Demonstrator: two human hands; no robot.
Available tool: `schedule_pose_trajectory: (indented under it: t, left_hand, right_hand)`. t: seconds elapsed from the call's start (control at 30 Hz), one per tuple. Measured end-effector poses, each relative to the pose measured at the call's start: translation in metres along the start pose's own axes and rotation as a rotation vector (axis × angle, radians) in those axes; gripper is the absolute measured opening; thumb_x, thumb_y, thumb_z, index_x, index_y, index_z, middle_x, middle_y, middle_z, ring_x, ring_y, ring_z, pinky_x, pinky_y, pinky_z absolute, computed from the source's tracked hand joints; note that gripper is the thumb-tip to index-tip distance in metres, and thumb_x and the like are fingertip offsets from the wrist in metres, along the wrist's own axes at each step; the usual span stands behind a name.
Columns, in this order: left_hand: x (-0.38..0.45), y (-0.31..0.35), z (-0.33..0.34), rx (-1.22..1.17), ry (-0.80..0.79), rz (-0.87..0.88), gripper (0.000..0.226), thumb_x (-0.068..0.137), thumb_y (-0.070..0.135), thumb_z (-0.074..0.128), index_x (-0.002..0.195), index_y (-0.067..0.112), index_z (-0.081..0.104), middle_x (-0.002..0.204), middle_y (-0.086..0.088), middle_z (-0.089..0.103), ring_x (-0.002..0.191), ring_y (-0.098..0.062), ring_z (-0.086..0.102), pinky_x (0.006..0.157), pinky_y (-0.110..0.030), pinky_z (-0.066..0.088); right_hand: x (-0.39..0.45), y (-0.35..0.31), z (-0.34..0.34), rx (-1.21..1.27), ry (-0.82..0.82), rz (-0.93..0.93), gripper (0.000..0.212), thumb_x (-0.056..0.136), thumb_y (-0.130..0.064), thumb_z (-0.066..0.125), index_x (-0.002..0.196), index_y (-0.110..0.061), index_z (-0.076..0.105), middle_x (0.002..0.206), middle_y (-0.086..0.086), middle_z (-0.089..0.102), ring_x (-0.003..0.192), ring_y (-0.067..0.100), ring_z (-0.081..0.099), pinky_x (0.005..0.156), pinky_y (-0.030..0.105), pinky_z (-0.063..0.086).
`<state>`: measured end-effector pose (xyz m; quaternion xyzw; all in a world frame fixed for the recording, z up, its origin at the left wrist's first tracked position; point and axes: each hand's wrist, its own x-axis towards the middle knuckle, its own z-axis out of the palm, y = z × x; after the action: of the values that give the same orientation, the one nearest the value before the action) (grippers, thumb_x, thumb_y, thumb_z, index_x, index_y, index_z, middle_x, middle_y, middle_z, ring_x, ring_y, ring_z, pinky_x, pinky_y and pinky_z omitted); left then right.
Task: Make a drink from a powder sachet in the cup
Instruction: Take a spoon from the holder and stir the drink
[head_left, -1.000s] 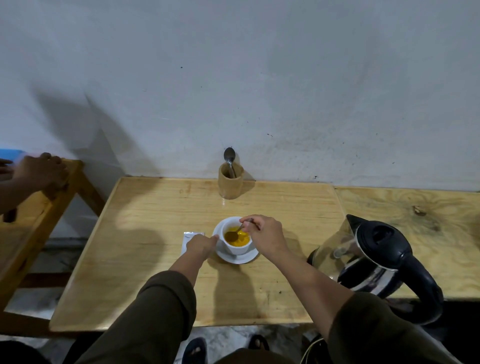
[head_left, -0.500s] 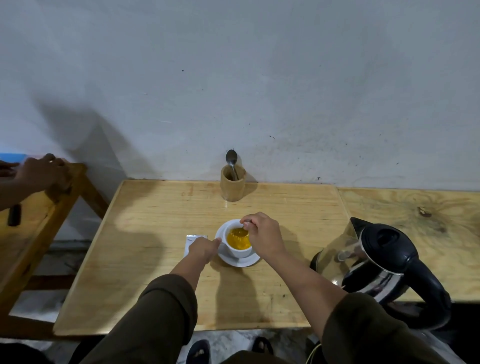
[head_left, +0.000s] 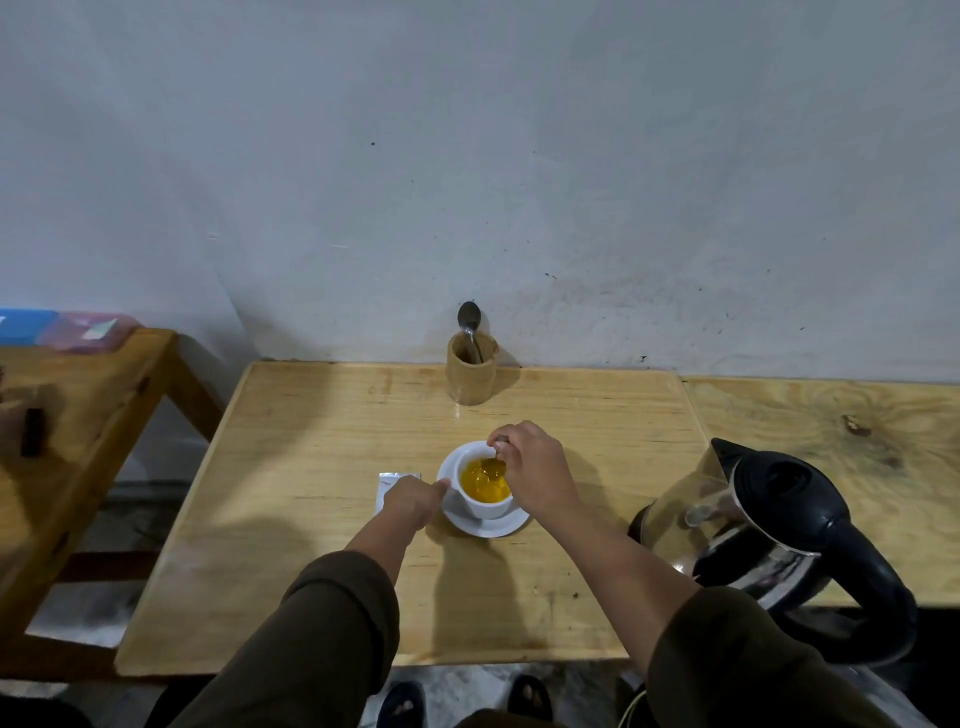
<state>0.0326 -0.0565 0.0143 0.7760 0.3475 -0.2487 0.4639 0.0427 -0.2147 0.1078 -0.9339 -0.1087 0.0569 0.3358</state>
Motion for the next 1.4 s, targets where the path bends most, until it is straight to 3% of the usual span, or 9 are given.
schedule_pose_trajectory:
  t: [0.2,0.33,0.47,0.6,0.83,1.03,1.13,1.23,1.4]
  left_hand:
    - [-0.0027,0.0015,-0.0024,-0.007,-0.019,-0.002,0.061,0.093,0.043,0.051,0.135,0.0,0.052,0.126,-0.02,0.065,0.117,-0.033,0.062,0.099,-0.038,0.05]
    - [-0.0047,0.0021,-0.0046,-0.012,-0.031,0.007,0.06,0.092,0.043,0.052,0.135,0.001,0.052,0.127,-0.019,0.064,0.116,-0.032,0.062,0.098,-0.039,0.051]
    - [-0.0045,0.0021,-0.0065,-0.015,-0.04,0.01,0.061,0.091,0.043,0.054,0.135,0.001,0.052,0.127,-0.019,0.064,0.116,-0.032,0.062,0.099,-0.041,0.051]
    - [-0.006,0.0031,-0.0077,-0.032,-0.047,0.011,0.061,0.091,0.042,0.055,0.136,0.0,0.051,0.128,-0.019,0.063,0.116,-0.033,0.062,0.099,-0.04,0.05]
    - [-0.0052,0.0023,-0.0099,0.003,-0.047,0.024,0.062,0.088,0.044,0.056,0.133,0.001,0.054,0.126,-0.02,0.065,0.115,-0.033,0.063,0.097,-0.041,0.051]
    - [-0.0037,0.0039,-0.0082,0.033,-0.038,0.045,0.055,0.091,0.04,0.054,0.122,-0.006,0.06,0.121,-0.023,0.067,0.11,-0.033,0.065,0.099,-0.041,0.05]
    - [-0.0047,0.005,-0.0072,0.036,-0.034,0.051,0.053,0.093,0.037,0.053,0.121,-0.008,0.06,0.124,-0.024,0.065,0.118,-0.036,0.061,0.101,-0.041,0.048]
    - [-0.0061,0.0061,-0.0071,0.027,-0.03,0.046,0.052,0.093,0.036,0.054,0.121,-0.007,0.059,0.124,-0.025,0.065,0.118,-0.037,0.061,0.094,-0.038,0.05]
    - [-0.0069,0.0058,-0.0085,0.018,-0.038,0.038,0.053,0.092,0.038,0.054,0.123,-0.005,0.057,0.123,-0.023,0.066,0.117,-0.035,0.062,0.1,-0.04,0.049]
  right_hand:
    - [-0.0014,-0.0057,0.0019,0.137,-0.035,0.019,0.021,0.092,-0.006,0.047,0.091,-0.005,0.068,0.101,0.013,0.068,0.087,0.024,0.068,0.075,0.018,0.048]
    - [0.0011,-0.0053,-0.0003,0.071,-0.032,0.022,0.021,0.093,-0.008,0.044,0.088,-0.006,0.064,0.094,0.011,0.063,0.087,0.028,0.064,0.084,0.04,0.052]
    - [0.0014,-0.0028,0.0,-0.024,0.011,0.011,0.024,0.095,-0.009,0.042,0.096,-0.007,0.066,0.102,0.012,0.062,0.093,0.025,0.059,0.08,0.032,0.045]
    - [0.0017,-0.0047,0.0022,0.061,0.002,0.014,0.022,0.093,-0.009,0.048,0.098,-0.008,0.07,0.105,0.011,0.067,0.097,0.024,0.062,0.084,0.027,0.045]
    - [0.0035,-0.0069,0.0001,0.092,-0.049,0.042,0.02,0.092,-0.009,0.046,0.087,-0.009,0.066,0.095,0.011,0.067,0.088,0.027,0.065,0.084,0.039,0.053]
    - [0.005,-0.0022,-0.002,0.003,0.002,0.024,0.023,0.094,-0.01,0.046,0.099,-0.009,0.068,0.104,0.011,0.066,0.097,0.024,0.06,0.083,0.029,0.044]
    - [0.0032,-0.004,-0.0013,0.103,-0.009,0.027,0.021,0.092,-0.007,0.05,0.097,-0.008,0.07,0.103,0.012,0.069,0.097,0.025,0.064,0.089,0.032,0.049]
    - [0.0022,-0.0058,-0.0013,0.161,-0.039,0.047,0.02,0.091,-0.006,0.049,0.09,-0.006,0.069,0.096,0.014,0.071,0.085,0.024,0.069,0.082,0.028,0.052]
    - [0.0058,-0.0043,-0.002,0.041,-0.039,0.047,0.02,0.093,-0.01,0.045,0.088,-0.009,0.065,0.09,0.007,0.062,0.087,0.026,0.063,0.082,0.035,0.052]
